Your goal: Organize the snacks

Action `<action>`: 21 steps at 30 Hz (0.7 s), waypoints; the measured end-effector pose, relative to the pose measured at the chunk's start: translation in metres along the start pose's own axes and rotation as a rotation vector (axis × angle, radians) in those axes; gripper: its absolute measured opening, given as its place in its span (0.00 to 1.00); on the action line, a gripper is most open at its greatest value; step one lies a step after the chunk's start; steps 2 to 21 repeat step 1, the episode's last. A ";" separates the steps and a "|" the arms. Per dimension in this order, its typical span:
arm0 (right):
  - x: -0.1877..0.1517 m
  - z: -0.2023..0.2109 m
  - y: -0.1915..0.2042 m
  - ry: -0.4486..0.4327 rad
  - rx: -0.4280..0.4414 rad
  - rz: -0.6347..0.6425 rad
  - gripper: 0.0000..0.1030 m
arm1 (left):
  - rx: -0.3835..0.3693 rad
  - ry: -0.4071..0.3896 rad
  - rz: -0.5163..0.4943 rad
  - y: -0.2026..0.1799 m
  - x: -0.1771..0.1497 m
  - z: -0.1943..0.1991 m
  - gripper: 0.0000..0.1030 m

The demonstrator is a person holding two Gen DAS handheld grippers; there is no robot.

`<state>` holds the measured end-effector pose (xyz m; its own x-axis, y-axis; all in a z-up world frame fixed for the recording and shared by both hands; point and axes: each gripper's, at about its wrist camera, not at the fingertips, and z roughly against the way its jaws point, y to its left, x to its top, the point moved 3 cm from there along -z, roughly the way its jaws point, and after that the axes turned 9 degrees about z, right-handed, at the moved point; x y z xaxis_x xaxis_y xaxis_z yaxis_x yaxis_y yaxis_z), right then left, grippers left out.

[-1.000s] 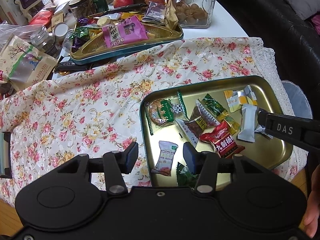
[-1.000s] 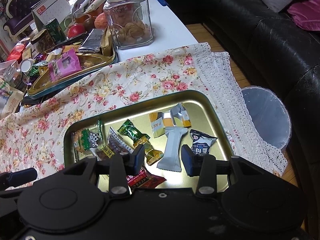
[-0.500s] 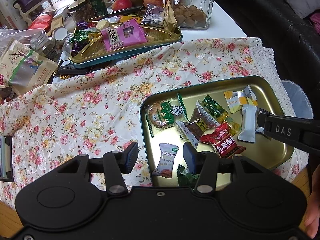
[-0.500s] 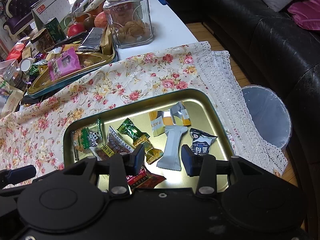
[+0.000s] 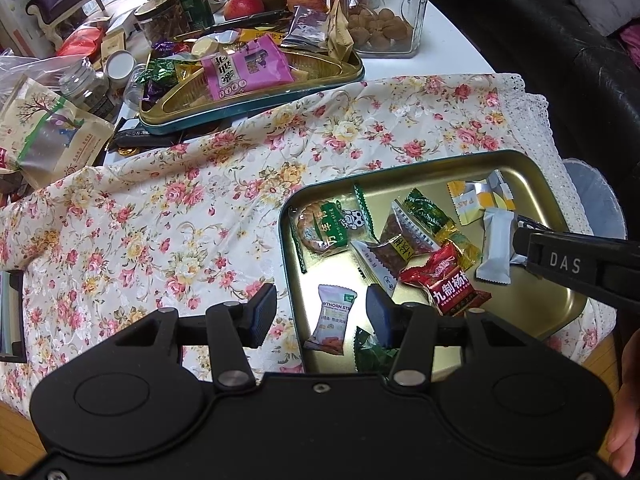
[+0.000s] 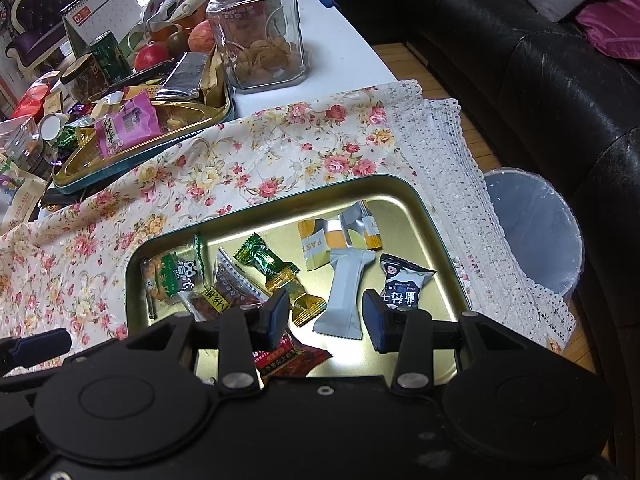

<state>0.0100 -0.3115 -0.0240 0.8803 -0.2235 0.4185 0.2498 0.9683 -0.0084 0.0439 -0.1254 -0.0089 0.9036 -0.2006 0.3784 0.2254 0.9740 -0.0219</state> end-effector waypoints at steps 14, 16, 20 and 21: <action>0.000 0.000 0.000 0.000 0.000 0.000 0.42 | -0.003 0.000 -0.002 0.000 0.000 0.000 0.55; 0.000 0.000 0.000 0.000 0.000 0.000 0.42 | -0.003 0.000 -0.002 0.000 0.000 0.000 0.55; 0.000 0.000 0.000 0.000 0.000 0.000 0.42 | -0.003 0.000 -0.002 0.000 0.000 0.000 0.55; 0.000 0.000 0.000 0.000 0.000 0.000 0.42 | -0.003 0.000 -0.002 0.000 0.000 0.000 0.55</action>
